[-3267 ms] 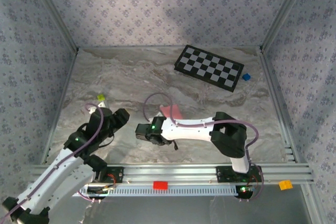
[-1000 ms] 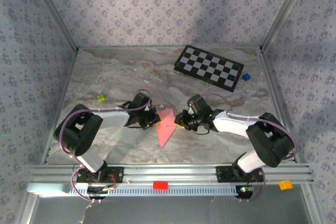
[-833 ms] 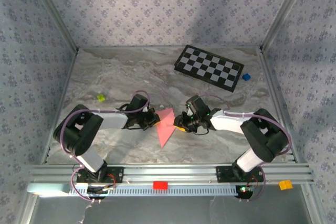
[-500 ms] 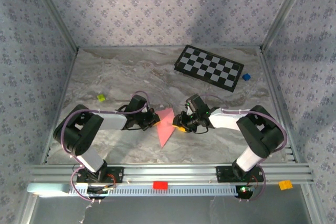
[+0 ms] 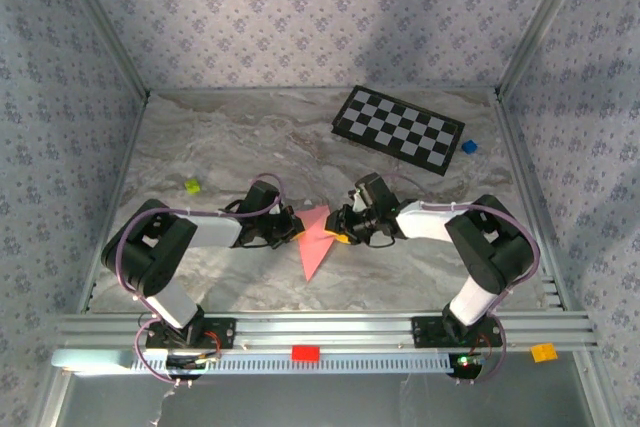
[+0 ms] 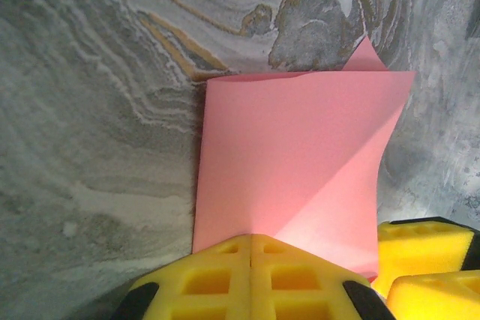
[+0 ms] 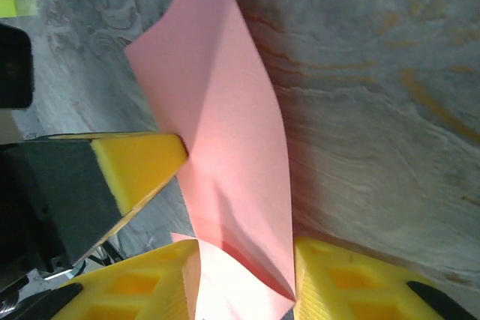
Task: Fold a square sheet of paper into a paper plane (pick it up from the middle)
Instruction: Fold the wing for the fifth time at the center of the table.
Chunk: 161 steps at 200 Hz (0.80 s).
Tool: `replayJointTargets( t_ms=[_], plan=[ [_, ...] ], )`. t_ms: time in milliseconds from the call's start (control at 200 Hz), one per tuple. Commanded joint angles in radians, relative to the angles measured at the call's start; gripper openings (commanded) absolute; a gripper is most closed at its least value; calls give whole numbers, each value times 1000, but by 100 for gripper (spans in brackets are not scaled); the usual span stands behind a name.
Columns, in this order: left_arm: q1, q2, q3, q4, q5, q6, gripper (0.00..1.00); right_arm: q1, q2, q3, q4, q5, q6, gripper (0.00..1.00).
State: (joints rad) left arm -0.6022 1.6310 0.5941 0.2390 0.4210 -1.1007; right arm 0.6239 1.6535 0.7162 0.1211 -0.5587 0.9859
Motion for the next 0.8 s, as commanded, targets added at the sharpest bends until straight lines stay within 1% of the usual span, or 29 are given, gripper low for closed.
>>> replayJointTargets(
  t_ms=[0,220,380,600,655,745,800],
  plan=[
    [8,25,7,-69,-12,22,0,-13,20,28,17,-27,-49,37],
    [8,29,13,-78,-10,33,0,-43,55,101,-62,-114,-162,37],
    [8,33,19,-78,-8,30,0,-48,90,127,-102,-115,-185,36],
    [7,33,27,-82,-6,33,1,-58,124,135,-77,-157,-203,34],
    [8,32,27,-81,-5,35,0,-59,131,143,-85,-167,-223,33],
    [8,28,27,-80,-4,42,1,-62,145,155,-104,-180,-245,27],
    [8,23,27,-78,-5,46,1,-67,153,158,-108,-189,-251,27]
  ],
)
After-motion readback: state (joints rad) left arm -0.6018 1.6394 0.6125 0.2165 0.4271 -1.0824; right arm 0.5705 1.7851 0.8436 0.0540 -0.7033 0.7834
